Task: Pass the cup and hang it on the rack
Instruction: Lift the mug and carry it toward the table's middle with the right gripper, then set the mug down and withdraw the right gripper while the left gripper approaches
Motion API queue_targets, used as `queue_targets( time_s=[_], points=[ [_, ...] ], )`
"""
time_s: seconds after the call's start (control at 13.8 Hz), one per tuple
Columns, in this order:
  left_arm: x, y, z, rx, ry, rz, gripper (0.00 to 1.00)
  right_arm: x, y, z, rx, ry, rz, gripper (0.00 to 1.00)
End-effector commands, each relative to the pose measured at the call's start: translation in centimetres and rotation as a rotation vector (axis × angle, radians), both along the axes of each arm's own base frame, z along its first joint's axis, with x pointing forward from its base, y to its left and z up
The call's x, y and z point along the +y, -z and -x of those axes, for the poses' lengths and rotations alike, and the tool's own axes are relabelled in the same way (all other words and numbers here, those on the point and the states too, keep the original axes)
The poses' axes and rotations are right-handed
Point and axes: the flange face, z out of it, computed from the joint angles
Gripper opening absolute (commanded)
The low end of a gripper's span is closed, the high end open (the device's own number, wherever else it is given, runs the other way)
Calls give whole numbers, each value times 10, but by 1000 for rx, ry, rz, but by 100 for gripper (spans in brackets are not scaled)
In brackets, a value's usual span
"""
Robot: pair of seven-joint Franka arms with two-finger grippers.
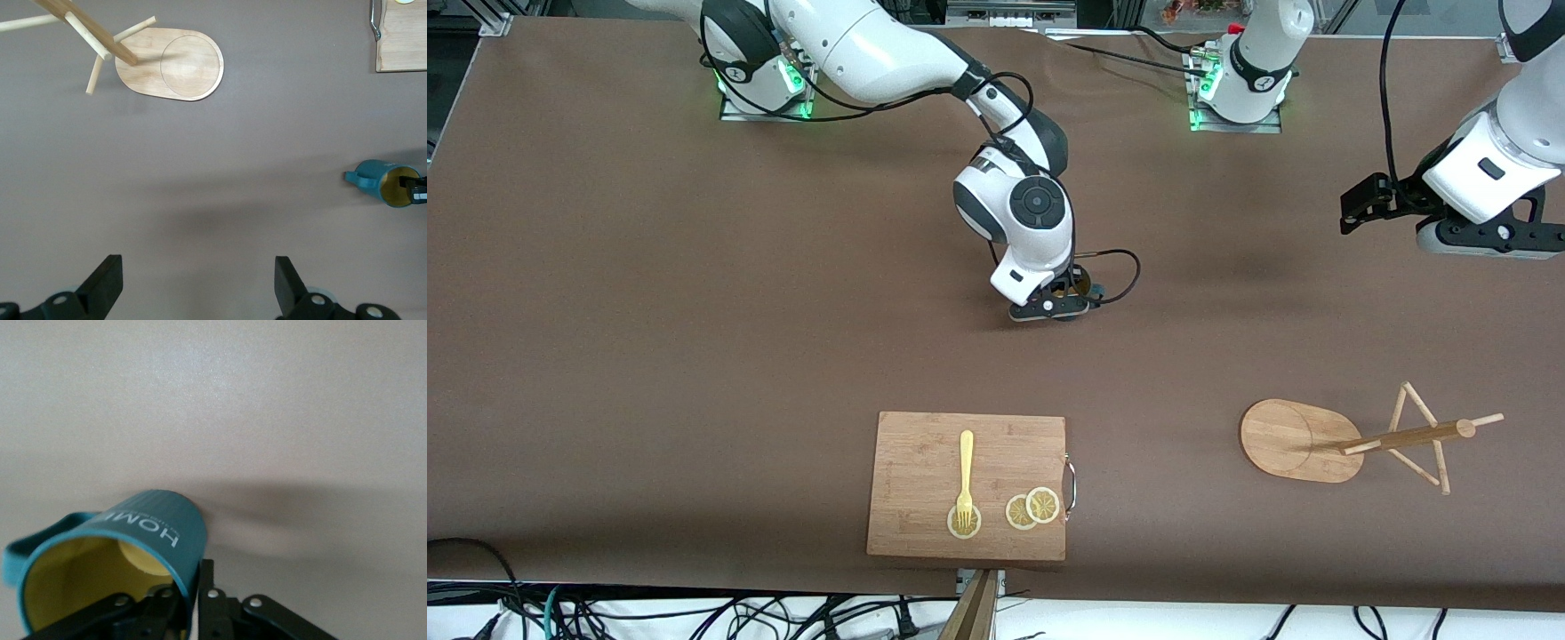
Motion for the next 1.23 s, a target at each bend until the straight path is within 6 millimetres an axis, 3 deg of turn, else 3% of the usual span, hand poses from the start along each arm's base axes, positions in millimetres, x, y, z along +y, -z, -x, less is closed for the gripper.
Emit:
queue_targets(
  time_s=[0.0,0.22,0.36,0.44,0.65,0.8,0.94,1.16],
  points=[
    [1,-6,-2,5,11,22,100,3,-8,-2,-10,6,-5,37],
    [1,-6,-2,5,12,22,100,4,-22,-2,-15,6,-16,41],
    [2,-3,-1,18,3,24,100,1,-44,-6,-19,8,-22,54],
    [0,1,0,45,-1,21,100,-1,-55,-8,-20,11,-23,96],
    [-7,12,6,124,27,21,100,-33,-121,-41,-46,68,-86,100],
    [-23,18,6,143,50,45,100,-80,-169,-73,-24,151,-115,100],
    [-39,23,12,191,101,76,100,-149,-204,-113,-19,243,-97,100],
    [-51,34,11,213,290,130,100,-234,-265,-127,25,208,-47,100]
  ],
)
